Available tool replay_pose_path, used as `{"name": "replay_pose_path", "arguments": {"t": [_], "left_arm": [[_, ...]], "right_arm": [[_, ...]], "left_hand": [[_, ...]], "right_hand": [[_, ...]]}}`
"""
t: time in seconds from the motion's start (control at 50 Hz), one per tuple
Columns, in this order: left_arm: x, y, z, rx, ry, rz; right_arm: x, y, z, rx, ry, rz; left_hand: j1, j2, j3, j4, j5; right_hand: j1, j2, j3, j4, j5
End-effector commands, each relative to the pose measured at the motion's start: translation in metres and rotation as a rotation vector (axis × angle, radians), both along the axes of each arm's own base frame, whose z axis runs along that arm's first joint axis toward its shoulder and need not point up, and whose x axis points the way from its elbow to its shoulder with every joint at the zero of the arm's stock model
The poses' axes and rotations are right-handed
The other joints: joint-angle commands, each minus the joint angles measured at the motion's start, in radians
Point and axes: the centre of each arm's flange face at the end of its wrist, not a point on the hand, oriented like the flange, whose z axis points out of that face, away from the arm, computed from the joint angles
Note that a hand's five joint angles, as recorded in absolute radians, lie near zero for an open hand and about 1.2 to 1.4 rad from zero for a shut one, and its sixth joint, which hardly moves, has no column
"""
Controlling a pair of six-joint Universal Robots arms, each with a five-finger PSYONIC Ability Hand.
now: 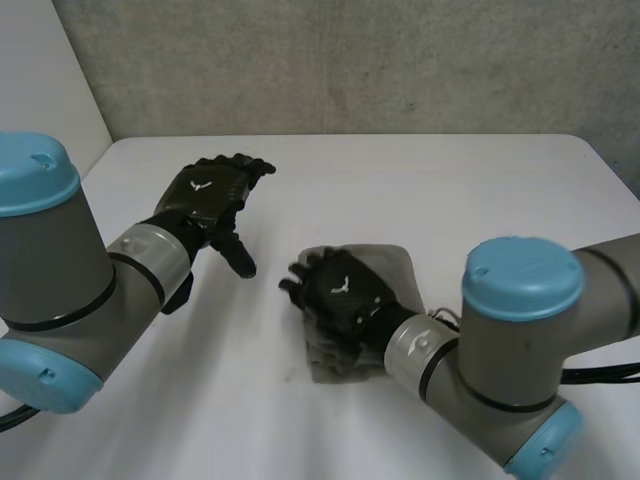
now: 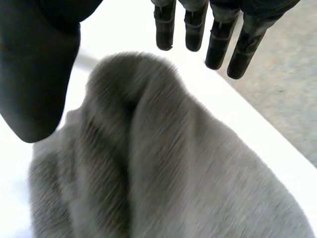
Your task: Fold the towel.
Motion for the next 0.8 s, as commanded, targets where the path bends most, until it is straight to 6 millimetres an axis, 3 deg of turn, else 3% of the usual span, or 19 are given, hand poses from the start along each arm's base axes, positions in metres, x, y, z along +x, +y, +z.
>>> {"name": "replay_pose_path", "arguments": {"t": [0.02,0.04,0.08,0.14,0.22,0.3,0.38,0.42,0.44,0.54,0.7,0.8], "left_arm": [[-0.008,-0.006,0.011,-0.037,0.022,-0.011],[-0.010,-0.008,0.012,-0.040,0.029,-0.013],[-0.013,-0.011,0.013,-0.041,0.038,-0.015],[-0.024,-0.010,0.012,-0.023,0.069,-0.037],[-0.039,-0.005,0.009,0.002,0.099,-0.070],[-0.058,0.002,-0.008,0.061,0.104,-0.109],[-0.072,0.009,-0.024,0.104,0.082,-0.134],[-0.079,0.015,-0.042,0.150,0.043,-0.135],[-0.079,0.015,-0.042,0.150,0.043,-0.135],[-0.075,0.012,-0.081,0.215,-0.040,-0.057],[-0.065,0.019,-0.105,0.272,-0.110,-0.024],[-0.060,0.025,-0.113,0.294,-0.129,-0.020]], "right_arm": [[-0.039,-0.038,0.039,0.086,-0.181,-0.221],[-0.039,-0.039,0.039,0.086,-0.182,-0.221],[-0.063,-0.057,0.051,0.138,-0.264,-0.330],[-0.081,-0.070,0.054,0.190,-0.315,-0.407],[-0.096,-0.079,0.051,0.238,-0.324,-0.466],[-0.107,-0.084,0.050,0.276,-0.304,-0.509],[-0.108,-0.086,0.048,0.291,-0.296,-0.520],[-0.108,-0.088,0.046,0.295,-0.292,-0.521],[-0.107,-0.090,0.040,0.311,-0.280,-0.521],[-0.101,-0.093,0.022,0.361,-0.247,-0.510],[-0.088,-0.094,-0.012,0.377,-0.111,-0.460],[-0.076,-0.083,-0.030,0.337,-0.005,-0.398]], "left_hand": [[-0.002,0.009,0.007,0.008,-0.027],[-0.002,0.009,0.007,0.008,-0.027],[-0.002,0.009,0.007,0.008,-0.027],[-0.002,0.009,0.007,0.008,-0.027],[-0.002,0.009,0.007,0.008,-0.027],[-0.001,0.010,0.008,0.009,-0.026],[-0.001,0.010,0.008,0.009,-0.026],[-0.001,0.010,0.008,0.009,-0.026],[-0.001,0.010,0.008,0.009,-0.026],[-0.001,0.010,0.008,0.009,-0.026],[-0.002,0.009,0.007,0.008,-0.027],[-0.002,0.009,0.007,0.008,-0.027]], "right_hand": [[-0.068,-0.073,-0.068,-0.088,-0.060],[-0.068,-0.073,-0.068,-0.088,-0.060],[-0.068,-0.073,-0.068,-0.088,-0.060],[-0.068,-0.073,-0.068,-0.088,-0.060],[-0.068,-0.073,-0.068,-0.088,-0.060],[-0.068,-0.073,-0.068,-0.088,-0.060],[-0.068,-0.073,-0.068,-0.088,-0.060],[-0.068,-0.073,-0.068,-0.088,-0.060],[-0.068,-0.073,-0.068,-0.088,-0.060],[-0.068,-0.073,-0.068,-0.088,-0.060],[-0.068,-0.073,-0.068,-0.088,-0.060],[-0.068,-0.073,-0.068,-0.088,-0.060]]}}
